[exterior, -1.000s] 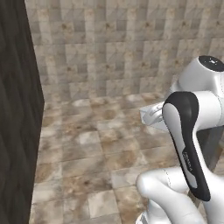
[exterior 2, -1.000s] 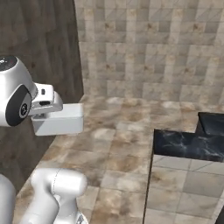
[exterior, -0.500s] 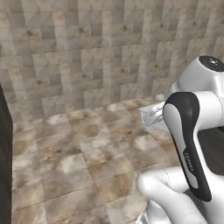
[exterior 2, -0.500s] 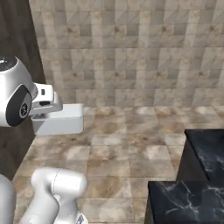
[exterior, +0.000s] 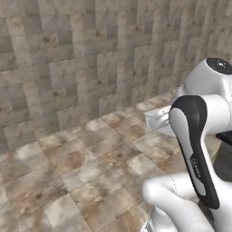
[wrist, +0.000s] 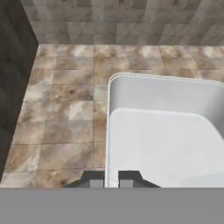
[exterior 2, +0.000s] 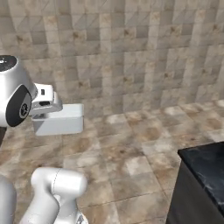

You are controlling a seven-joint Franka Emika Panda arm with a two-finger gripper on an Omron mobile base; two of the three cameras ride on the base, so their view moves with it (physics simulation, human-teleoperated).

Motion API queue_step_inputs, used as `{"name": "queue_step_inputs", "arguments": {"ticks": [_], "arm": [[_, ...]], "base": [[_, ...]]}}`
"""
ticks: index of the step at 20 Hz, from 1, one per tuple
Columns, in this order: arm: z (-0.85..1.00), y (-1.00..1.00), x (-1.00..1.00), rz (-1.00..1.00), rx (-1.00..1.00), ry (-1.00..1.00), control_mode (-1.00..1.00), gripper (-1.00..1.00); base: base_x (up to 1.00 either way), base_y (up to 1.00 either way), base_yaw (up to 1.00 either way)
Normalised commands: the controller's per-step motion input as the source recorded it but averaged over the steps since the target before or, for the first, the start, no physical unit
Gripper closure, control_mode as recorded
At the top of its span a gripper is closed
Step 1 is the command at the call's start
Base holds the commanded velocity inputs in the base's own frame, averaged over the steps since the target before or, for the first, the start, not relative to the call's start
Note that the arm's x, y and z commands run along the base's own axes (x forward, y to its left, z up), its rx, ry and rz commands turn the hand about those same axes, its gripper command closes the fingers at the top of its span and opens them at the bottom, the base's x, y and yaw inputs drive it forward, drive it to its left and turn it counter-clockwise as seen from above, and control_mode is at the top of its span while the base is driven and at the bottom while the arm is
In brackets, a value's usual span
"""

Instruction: Retrieve the tupperware and aluminum foil from the cabinet and place them on the dining counter near the plate with lime and avocado to prepare for storing leftovers.

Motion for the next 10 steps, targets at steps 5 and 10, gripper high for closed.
{"name": "queue_step_inputs", "arguments": {"ticks": [5, 10], "arm": [[0.0, 0.0, 0.0, 0.0, 0.0, 0.0, 1.0, 1.0], [0.0, 0.0, 0.0, 0.0, 0.0, 0.0, 1.0, 1.0]], "base": [[1.0, 0.33, -0.48], [0.98, 0.37, -0.52]]}}
